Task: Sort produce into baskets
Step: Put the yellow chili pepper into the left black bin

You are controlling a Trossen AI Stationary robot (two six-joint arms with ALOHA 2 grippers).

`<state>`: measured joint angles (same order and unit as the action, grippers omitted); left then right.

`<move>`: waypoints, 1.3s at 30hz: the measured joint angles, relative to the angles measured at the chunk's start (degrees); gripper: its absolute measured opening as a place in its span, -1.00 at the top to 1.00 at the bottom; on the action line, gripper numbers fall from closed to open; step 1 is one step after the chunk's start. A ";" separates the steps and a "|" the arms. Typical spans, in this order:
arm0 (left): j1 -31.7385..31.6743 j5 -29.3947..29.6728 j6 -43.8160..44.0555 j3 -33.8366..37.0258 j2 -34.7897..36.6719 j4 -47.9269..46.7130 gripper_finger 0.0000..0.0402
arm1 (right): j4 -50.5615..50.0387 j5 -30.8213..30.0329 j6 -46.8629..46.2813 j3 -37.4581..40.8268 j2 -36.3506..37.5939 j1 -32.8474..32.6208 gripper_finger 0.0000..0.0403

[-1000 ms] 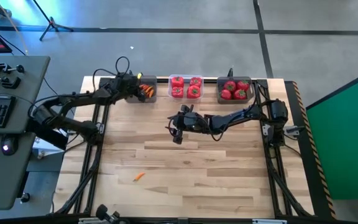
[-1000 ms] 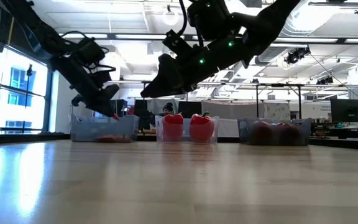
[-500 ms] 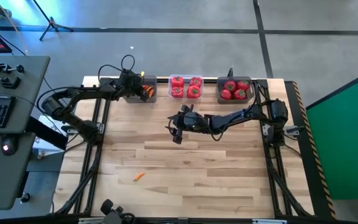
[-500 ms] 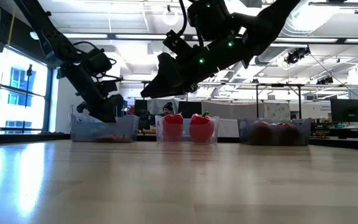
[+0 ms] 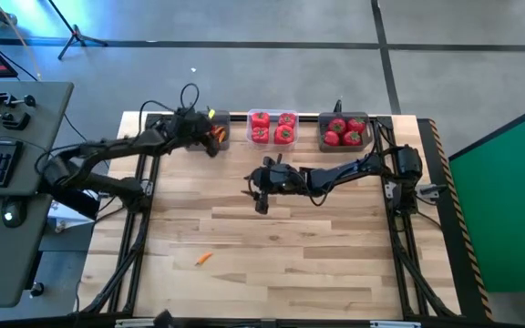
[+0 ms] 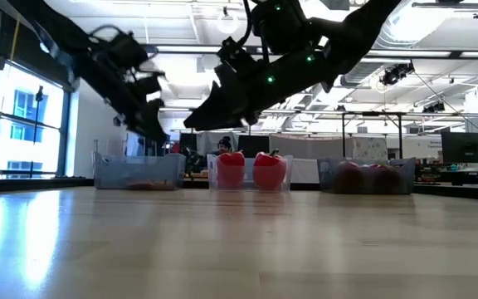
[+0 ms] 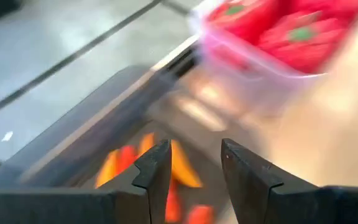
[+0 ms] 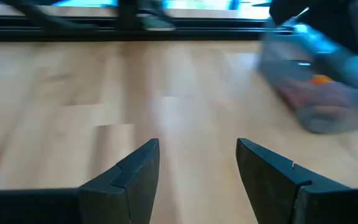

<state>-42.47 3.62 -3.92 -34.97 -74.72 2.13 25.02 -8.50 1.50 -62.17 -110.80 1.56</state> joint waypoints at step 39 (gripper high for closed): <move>82.45 -1.98 53.50 -1.52 -0.22 -27.01 0.38 | -1.66 6.09 3.04 0.00 -0.24 -2.32 -0.01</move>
<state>39.98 1.64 49.58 -36.49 -74.94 -24.89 23.36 -2.42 4.54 -62.17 -111.04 -0.75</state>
